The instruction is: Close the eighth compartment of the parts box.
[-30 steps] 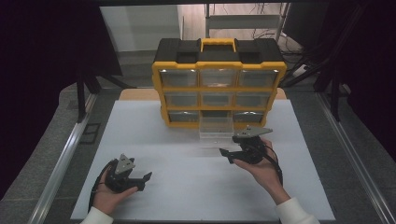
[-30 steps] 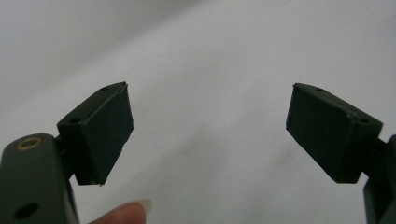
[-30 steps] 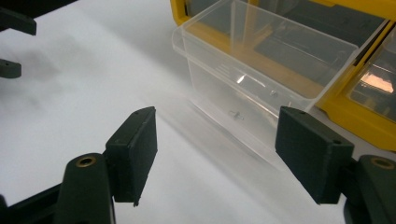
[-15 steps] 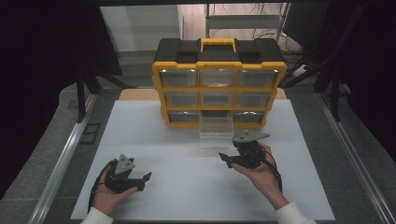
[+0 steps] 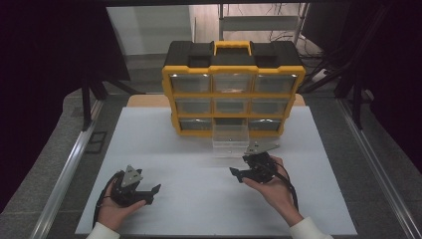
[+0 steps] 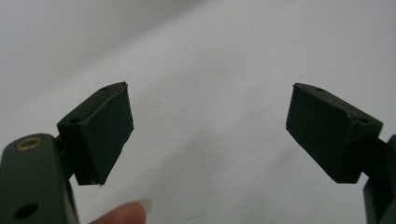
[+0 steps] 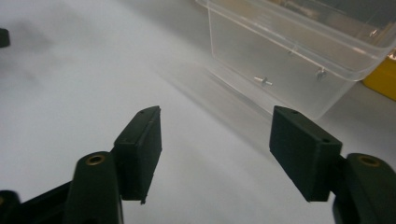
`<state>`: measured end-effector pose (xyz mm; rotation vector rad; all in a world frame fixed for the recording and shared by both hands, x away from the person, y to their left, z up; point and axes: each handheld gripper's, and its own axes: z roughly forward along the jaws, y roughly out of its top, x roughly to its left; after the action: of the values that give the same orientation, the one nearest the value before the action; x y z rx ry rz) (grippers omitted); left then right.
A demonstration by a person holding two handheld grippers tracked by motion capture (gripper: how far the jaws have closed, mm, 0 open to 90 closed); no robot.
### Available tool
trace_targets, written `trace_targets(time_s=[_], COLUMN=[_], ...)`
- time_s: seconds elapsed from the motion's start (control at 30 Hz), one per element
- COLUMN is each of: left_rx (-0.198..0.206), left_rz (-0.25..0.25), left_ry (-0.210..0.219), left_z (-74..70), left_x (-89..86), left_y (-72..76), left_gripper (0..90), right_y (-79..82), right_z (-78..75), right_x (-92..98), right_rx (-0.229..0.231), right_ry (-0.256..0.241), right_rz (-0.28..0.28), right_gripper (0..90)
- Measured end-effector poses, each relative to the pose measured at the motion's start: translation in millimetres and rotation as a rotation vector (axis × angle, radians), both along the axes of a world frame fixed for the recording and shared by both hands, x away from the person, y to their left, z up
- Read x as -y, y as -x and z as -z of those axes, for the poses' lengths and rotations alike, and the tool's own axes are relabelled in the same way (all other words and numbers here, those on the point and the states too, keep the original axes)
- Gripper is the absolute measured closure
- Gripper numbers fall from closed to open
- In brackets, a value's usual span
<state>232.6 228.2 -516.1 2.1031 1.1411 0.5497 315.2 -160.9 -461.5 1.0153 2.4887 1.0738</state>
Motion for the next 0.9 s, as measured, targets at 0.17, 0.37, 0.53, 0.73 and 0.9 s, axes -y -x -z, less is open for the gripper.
trace_targets(time_s=[0.17,0.37,0.53,0.73,0.9], left_rx=[0.001,0.003,0.0,0.0,-0.002], left_rz=[-0.008,-0.014,-0.007,0.0,0.003], left_ry=[-0.006,-0.007,-0.007,-0.005,-0.006], left_z=[-0.2,-1.1,-0.1,-0.5,-0.3], left_x=[-1.0,-1.3,0.7,1.5,2.7], left_y=[2.9,3.8,1.6,0.0,-0.6], left_gripper=[15.2,15.2,15.2,15.2,15.2], right_y=[-4.6,-11.7,-17.7,-28.9,-37.5], right_z=[5.5,9.3,13.9,20.8,25.0], right_x=[-2.4,-3.3,-5.2,-7.5,-11.3], right_rx=[-0.002,-0.014,-0.008,-0.002,-0.001], right_ry=[0.016,0.001,0.014,0.03,0.03], right_rz=[-0.004,-0.034,-0.036,-0.009,0.007], right_gripper=[50.9,80.3,89.6,89.7,89.8])
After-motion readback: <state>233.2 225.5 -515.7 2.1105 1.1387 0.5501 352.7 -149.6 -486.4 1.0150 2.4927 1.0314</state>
